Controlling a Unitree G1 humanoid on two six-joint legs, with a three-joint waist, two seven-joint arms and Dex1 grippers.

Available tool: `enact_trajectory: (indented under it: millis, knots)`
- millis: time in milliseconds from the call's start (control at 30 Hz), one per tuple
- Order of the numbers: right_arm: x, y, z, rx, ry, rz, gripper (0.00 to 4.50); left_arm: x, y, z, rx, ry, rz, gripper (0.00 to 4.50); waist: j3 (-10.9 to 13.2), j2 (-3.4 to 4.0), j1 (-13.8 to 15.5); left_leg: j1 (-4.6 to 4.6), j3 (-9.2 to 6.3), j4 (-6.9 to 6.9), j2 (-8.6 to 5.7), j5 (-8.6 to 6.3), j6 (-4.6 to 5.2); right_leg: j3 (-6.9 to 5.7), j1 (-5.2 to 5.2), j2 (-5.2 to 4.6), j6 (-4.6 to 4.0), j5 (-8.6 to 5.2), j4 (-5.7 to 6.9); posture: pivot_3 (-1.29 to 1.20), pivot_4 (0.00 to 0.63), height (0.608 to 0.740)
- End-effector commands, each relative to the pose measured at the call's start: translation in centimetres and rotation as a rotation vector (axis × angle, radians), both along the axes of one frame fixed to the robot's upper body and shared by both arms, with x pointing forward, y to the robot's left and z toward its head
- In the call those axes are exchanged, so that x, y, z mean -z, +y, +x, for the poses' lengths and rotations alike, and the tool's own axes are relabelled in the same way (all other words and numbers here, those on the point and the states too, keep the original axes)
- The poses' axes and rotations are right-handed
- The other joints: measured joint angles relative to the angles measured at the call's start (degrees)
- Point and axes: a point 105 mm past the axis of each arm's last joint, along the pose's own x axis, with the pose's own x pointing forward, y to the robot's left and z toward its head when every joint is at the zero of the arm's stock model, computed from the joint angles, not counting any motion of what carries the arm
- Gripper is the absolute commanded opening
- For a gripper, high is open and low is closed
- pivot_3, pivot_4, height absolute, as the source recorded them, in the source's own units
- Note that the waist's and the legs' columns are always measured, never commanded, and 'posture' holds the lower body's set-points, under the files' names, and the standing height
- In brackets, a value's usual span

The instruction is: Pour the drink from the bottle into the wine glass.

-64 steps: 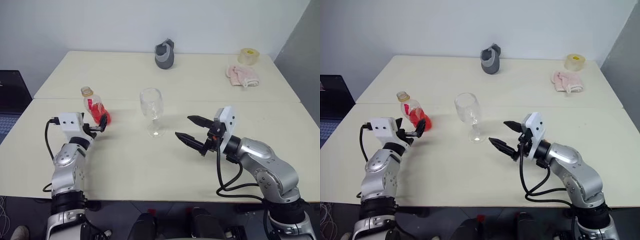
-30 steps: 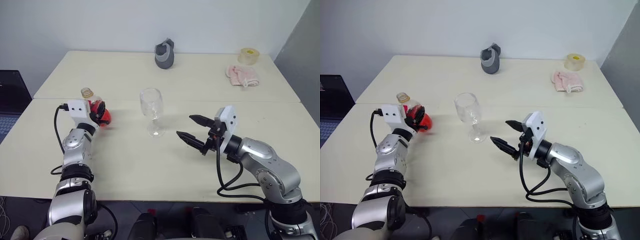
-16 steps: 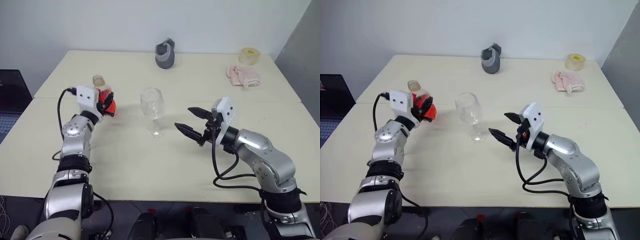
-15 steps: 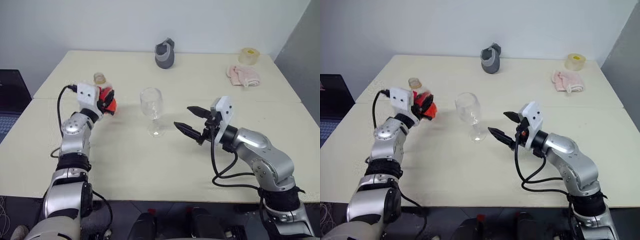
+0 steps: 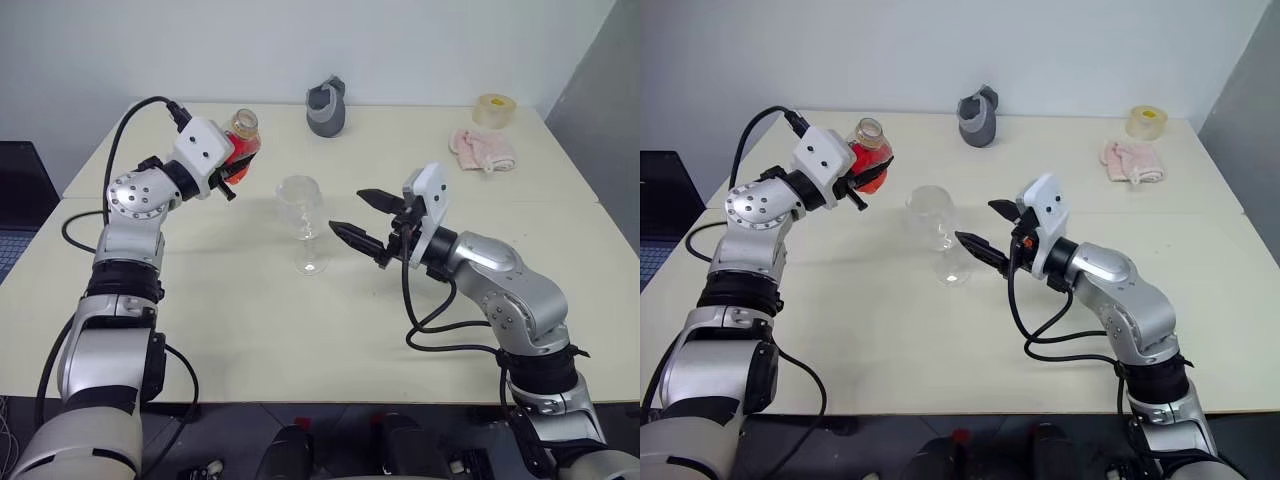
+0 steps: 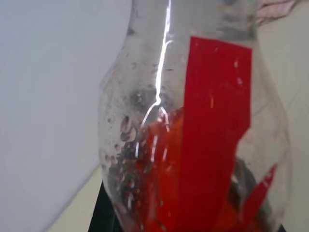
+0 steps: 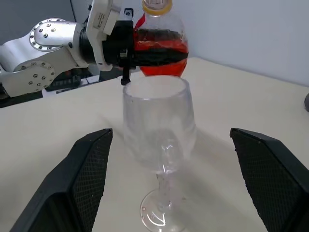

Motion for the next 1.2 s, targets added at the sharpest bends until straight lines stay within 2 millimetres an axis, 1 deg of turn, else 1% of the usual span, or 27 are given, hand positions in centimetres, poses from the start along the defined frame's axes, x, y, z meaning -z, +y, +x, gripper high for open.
enact_trajectory:
  millis: [33,233,367,600,833,1067,1200]
  knots:
    - [-1.8,0.6,-0.5,-0.012,-0.038,0.037,4.18,-2.0,-0.2,-0.4,0.037,-0.071,0.049,0.98,0.0,0.0,-0.1,0.0,-0.01,0.0,0.0,0.0,0.0,0.0,0.0,0.0,0.0,0.0,0.0,0.0,0.15,0.74]
    - [-2.9,1.7,-0.6,-0.029,-0.049,0.078,4.18,-2.8,-0.6,-0.6,0.086,-0.107,0.209,0.98,0.0,0.0,-0.4,-0.08,0.0,0.01,-0.02,0.0,0.01,-0.01,-0.1,0.02,0.0,0.0,0.04,0.0,0.15,0.74]
    - [-3.8,2.1,-0.8,-0.044,-0.067,0.116,4.18,-3.4,-0.8,-0.5,0.095,-0.128,0.244,0.98,0.0,0.0,-0.4,-0.08,-0.01,0.01,-0.03,0.0,0.01,0.0,-0.1,0.01,0.0,0.0,0.03,0.0,0.15,0.74]
    - [-4.7,2.4,-1.2,-0.075,-0.088,0.18,4.18,-3.5,-1.0,-0.6,0.115,-0.146,0.318,0.98,0.0,0.01,-0.5,-0.08,-0.01,0.01,-0.04,0.0,0.02,0.0,-0.1,0.01,0.0,0.0,0.05,0.0,0.15,0.74]
    - [-4.7,2.4,-1.2,-0.072,-0.09,0.188,4.18,-3.5,-1.3,-0.7,0.134,-0.173,0.41,0.98,0.0,0.01,-0.6,-0.09,-0.01,0.02,-0.05,0.0,0.02,0.0,-0.12,0.01,0.0,0.0,0.05,0.0,0.15,0.74]
    - [-4.7,2.3,-1.0,-0.061,-0.095,0.185,4.18,-3.4,-1.1,-0.7,0.13,-0.192,0.48,0.98,0.0,0.01,-0.8,-0.08,0.0,0.01,-0.04,0.0,0.03,0.0,-0.12,0.02,0.0,0.0,0.07,0.0,0.15,0.74]
    - [-4.4,2.2,-0.8,-0.054,-0.093,0.177,4.18,-3.2,-0.9,-0.7,0.12,-0.207,0.53,0.98,0.0,0.01,-0.9,-0.08,0.0,0.01,-0.04,0.0,0.03,-0.01,-0.12,0.02,0.0,0.0,0.07,0.0,0.15,0.74]
